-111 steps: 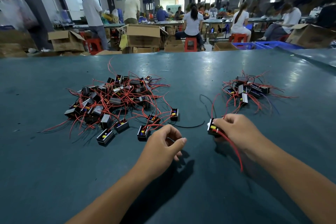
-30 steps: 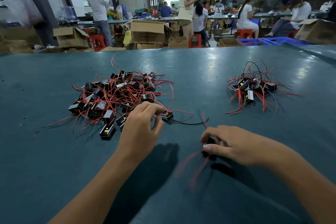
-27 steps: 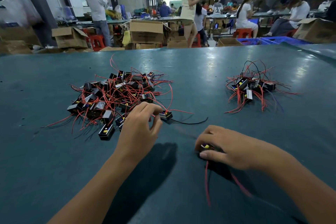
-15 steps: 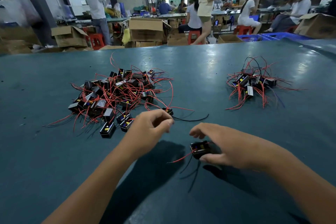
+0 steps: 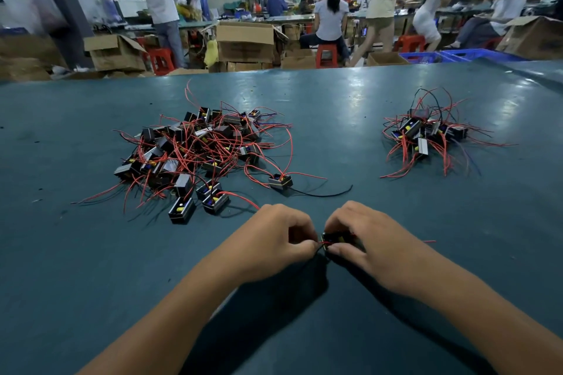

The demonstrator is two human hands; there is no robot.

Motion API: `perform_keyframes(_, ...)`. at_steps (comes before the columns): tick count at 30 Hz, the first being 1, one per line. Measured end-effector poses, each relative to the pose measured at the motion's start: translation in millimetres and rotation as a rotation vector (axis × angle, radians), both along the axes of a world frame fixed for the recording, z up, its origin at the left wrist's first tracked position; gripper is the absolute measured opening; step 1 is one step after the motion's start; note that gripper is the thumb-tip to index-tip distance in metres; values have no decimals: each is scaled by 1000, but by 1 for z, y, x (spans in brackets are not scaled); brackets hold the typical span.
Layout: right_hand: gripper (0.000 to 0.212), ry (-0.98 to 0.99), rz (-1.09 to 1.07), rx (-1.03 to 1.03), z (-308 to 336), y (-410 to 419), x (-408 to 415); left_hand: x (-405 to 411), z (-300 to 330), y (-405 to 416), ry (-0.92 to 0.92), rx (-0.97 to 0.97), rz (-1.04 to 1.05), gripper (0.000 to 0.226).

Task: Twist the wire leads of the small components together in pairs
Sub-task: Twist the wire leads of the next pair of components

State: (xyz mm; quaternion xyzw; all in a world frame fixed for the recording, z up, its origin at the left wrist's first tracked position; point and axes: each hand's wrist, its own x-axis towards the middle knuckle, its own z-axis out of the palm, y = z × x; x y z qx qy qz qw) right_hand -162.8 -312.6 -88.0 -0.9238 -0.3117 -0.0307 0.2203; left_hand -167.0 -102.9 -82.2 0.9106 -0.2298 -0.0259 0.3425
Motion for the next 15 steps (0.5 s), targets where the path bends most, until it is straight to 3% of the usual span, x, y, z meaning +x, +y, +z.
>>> perform_keyframes(8,13,-47,6,35,-7,-1,1,-1,7,9,312,-243,-112,14)
perform_keyframes(15,15,-30,28,52,-7,-4,3,2,-4,4,194,-130,-18,12)
